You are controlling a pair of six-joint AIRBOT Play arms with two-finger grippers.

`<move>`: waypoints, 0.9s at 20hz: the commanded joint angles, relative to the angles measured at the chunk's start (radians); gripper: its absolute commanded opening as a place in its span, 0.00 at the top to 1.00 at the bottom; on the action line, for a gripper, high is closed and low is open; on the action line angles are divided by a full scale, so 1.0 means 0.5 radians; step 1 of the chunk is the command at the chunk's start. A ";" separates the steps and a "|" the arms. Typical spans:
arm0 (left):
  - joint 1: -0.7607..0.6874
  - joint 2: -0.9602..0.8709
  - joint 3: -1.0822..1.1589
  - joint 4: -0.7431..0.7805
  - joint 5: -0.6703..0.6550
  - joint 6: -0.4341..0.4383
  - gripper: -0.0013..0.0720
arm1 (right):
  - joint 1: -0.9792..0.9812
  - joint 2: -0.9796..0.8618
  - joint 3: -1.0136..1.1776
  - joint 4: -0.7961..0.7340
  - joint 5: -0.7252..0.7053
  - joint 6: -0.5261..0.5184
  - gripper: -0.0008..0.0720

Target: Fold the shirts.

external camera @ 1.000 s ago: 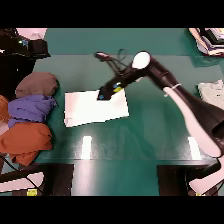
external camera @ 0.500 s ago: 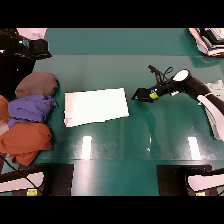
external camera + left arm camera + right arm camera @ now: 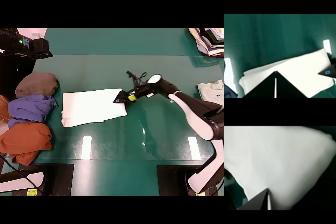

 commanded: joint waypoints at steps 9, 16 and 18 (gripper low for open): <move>-0.416 -0.002 0.001 0.002 -0.007 0.001 0.95 | -0.516 0.443 0.191 -0.462 0.121 0.090 0.97; -0.715 -0.002 0.001 0.001 0.151 -0.002 0.95 | -1.736 0.890 0.191 -0.706 0.135 0.091 0.97; -0.767 -0.002 0.001 0.001 0.212 -0.002 0.95 | -2.044 0.901 0.191 -0.690 0.130 0.091 0.97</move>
